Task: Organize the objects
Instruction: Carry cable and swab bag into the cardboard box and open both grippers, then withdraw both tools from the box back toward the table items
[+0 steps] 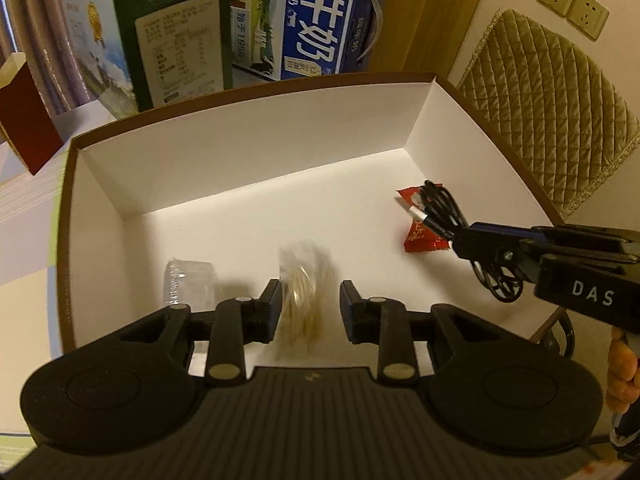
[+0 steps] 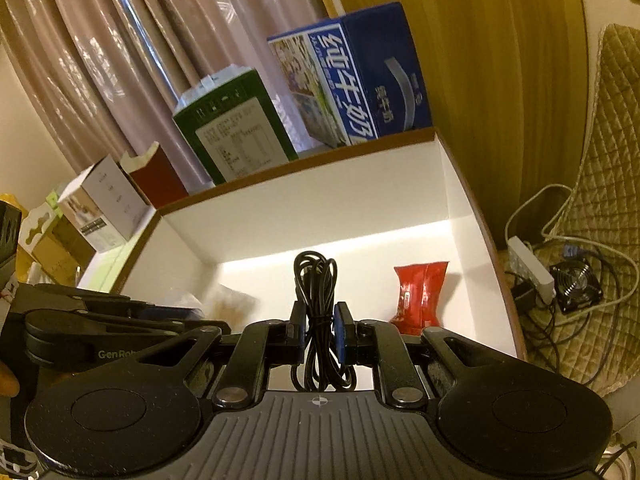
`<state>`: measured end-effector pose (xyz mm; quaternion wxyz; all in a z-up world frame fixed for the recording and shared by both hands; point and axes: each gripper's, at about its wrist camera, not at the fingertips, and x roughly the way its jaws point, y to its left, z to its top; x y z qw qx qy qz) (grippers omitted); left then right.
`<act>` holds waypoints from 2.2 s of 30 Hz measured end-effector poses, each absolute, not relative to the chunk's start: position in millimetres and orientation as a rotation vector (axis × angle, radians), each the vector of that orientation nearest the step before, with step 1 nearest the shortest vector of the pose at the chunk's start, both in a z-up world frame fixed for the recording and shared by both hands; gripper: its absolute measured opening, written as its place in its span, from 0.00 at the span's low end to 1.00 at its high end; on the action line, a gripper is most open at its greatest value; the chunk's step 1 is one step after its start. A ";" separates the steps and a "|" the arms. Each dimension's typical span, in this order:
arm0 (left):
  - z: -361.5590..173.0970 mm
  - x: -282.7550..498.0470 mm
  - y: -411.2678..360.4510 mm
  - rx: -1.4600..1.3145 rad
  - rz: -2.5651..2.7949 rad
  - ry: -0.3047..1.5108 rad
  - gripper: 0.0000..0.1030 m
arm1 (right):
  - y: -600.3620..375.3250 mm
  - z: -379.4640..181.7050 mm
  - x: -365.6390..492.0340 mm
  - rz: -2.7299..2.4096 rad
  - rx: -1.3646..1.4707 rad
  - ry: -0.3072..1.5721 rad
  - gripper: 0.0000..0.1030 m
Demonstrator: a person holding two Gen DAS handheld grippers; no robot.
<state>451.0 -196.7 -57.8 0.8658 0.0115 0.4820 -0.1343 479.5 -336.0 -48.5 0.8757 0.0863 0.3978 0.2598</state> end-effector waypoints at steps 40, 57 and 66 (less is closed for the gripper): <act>12.8 367.6 -151.2 -0.062 -0.266 0.908 0.89 | -327.7 2.2 409.9 0.534 0.072 0.749 0.92; 22.7 285.5 -102.6 -0.137 -0.203 0.888 0.89 | -311.1 12.9 347.5 0.577 0.104 0.758 0.92; 16.1 239.9 -61.9 -0.187 -0.119 0.912 0.89 | -287.8 6.2 318.3 0.628 0.101 0.794 0.92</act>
